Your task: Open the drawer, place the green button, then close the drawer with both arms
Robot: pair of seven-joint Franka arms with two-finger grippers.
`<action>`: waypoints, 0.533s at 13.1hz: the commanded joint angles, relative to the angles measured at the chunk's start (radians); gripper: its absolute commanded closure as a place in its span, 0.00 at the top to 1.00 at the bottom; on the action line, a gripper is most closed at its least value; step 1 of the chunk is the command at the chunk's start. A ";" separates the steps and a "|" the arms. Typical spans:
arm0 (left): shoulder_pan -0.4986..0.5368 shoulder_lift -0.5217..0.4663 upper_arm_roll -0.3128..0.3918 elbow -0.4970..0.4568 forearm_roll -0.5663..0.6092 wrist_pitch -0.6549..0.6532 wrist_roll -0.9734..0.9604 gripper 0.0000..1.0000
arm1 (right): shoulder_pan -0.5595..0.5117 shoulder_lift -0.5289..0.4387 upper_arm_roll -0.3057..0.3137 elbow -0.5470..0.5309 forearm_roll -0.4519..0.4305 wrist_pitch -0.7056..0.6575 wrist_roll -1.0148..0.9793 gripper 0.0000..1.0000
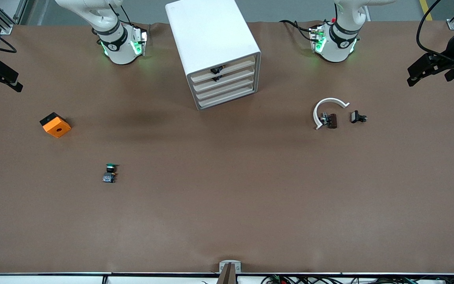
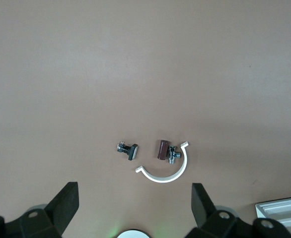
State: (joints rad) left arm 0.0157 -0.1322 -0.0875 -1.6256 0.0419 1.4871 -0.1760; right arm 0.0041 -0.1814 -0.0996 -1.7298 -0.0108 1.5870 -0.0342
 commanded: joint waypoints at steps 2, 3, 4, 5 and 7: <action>0.003 0.017 0.000 0.029 0.012 -0.022 0.023 1.00 | -0.013 -0.018 0.008 -0.014 0.009 -0.002 -0.010 1.00; 0.003 0.031 0.000 0.039 0.012 -0.022 0.023 1.00 | -0.013 -0.018 0.008 -0.014 0.009 -0.002 -0.010 1.00; 0.004 0.048 0.000 0.053 0.009 -0.022 0.023 1.00 | -0.013 -0.018 0.008 -0.014 0.009 -0.002 -0.010 1.00; 0.004 0.068 0.000 0.062 0.004 -0.022 0.023 1.00 | -0.015 -0.018 0.008 -0.014 0.009 -0.002 -0.010 1.00; 0.003 0.121 0.000 0.081 0.000 -0.022 0.024 1.00 | -0.015 -0.018 0.008 -0.014 0.009 -0.001 -0.010 1.00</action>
State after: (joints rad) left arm 0.0157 -0.0800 -0.0875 -1.6014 0.0419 1.4872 -0.1760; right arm 0.0041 -0.1814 -0.0995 -1.7298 -0.0108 1.5869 -0.0342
